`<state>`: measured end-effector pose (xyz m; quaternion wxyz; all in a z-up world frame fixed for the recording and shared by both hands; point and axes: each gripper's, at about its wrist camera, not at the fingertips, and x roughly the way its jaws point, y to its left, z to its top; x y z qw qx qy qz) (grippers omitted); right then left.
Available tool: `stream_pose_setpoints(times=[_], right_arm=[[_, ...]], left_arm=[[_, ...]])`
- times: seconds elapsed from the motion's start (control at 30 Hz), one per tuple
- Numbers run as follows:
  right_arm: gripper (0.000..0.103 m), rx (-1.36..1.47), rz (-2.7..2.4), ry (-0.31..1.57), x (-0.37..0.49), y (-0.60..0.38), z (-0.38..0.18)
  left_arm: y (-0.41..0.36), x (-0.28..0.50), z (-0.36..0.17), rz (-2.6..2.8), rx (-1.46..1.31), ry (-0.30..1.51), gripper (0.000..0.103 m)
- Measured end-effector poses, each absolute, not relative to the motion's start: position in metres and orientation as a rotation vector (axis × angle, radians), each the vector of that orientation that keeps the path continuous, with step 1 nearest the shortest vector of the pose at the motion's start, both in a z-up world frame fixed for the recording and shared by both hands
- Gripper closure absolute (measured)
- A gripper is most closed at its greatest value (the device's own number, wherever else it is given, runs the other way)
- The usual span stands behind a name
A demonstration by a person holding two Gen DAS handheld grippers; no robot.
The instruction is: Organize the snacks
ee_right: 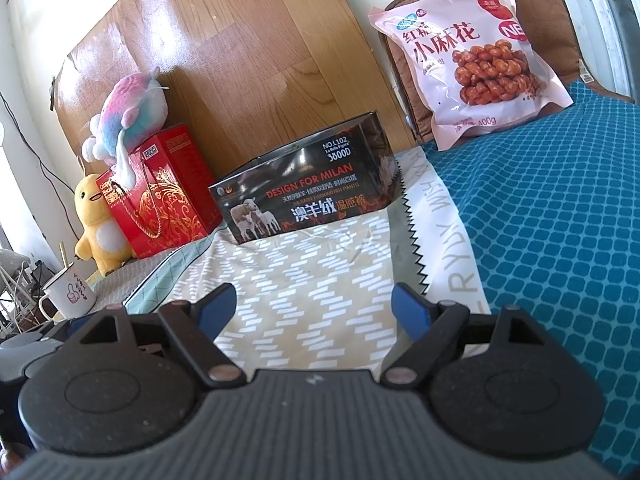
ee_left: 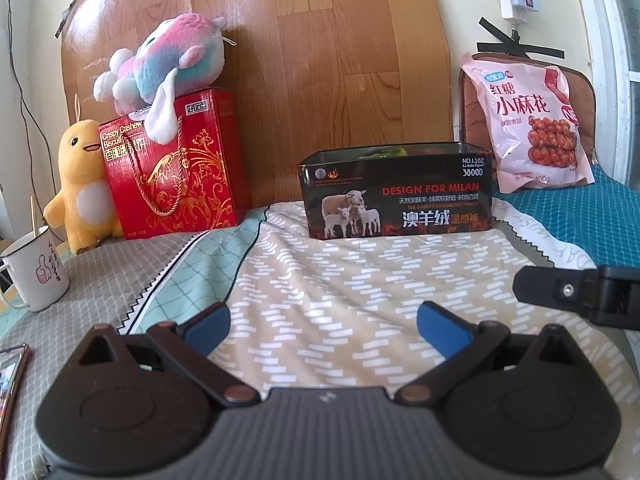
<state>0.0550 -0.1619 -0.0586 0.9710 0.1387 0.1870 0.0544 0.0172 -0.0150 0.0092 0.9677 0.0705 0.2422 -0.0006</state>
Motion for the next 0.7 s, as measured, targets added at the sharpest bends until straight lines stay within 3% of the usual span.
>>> stream_pose_setpoints(times=[0.7], right_arm=[[0.016, 0.281, 0.108, 0.377, 0.0545, -0.1617, -0.0583]], left_arm=[[-0.0108, 0.0201, 0.0087, 0.020, 0.123, 0.505, 0.000]])
